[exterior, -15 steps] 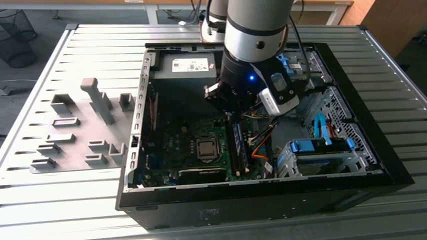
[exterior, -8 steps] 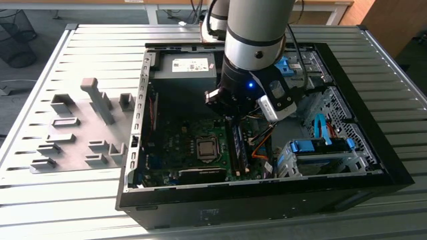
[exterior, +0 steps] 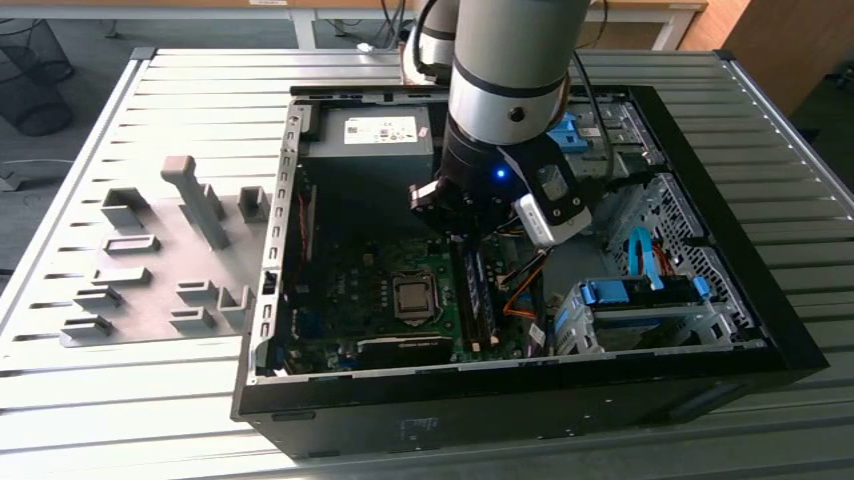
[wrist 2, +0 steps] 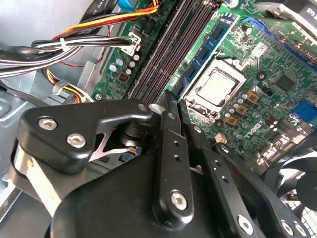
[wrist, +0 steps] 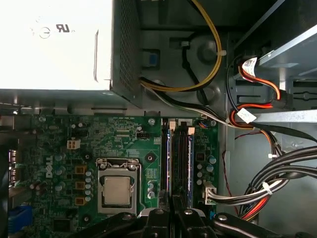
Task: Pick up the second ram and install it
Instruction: 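Insert the second ram into the second slot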
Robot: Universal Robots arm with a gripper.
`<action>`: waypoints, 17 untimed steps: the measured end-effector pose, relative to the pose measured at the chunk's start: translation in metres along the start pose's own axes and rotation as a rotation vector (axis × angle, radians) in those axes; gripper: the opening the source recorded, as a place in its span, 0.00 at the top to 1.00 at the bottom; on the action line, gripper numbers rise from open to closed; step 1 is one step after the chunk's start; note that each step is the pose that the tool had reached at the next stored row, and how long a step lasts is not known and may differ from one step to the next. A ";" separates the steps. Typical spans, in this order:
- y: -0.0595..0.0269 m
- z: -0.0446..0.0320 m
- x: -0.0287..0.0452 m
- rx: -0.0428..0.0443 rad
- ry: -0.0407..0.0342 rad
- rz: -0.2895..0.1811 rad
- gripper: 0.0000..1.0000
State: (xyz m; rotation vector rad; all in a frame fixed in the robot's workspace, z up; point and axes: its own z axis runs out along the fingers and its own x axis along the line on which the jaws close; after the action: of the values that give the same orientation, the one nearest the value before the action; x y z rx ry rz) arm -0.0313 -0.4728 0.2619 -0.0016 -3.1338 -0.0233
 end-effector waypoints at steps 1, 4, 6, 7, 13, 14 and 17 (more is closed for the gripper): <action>0.0000 0.0000 0.0000 0.0001 0.0000 0.000 0.86; 0.0000 0.0000 0.0000 0.0000 0.0000 0.000 0.86; -0.0005 0.0005 -0.0002 -0.0002 0.0000 0.000 0.86; -0.0018 0.0010 -0.0004 -0.0001 0.0000 0.001 0.86; -0.0056 0.0102 -0.0007 0.0000 -0.0001 0.007 0.86; -0.0056 0.0120 -0.0007 0.0000 -0.0001 0.007 0.86; -0.0060 0.0175 -0.0015 0.0000 -0.0001 0.008 0.86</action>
State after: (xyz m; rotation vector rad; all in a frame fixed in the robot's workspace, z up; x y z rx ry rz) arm -0.0299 -0.4785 0.2443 -0.0138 -3.1338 -0.0232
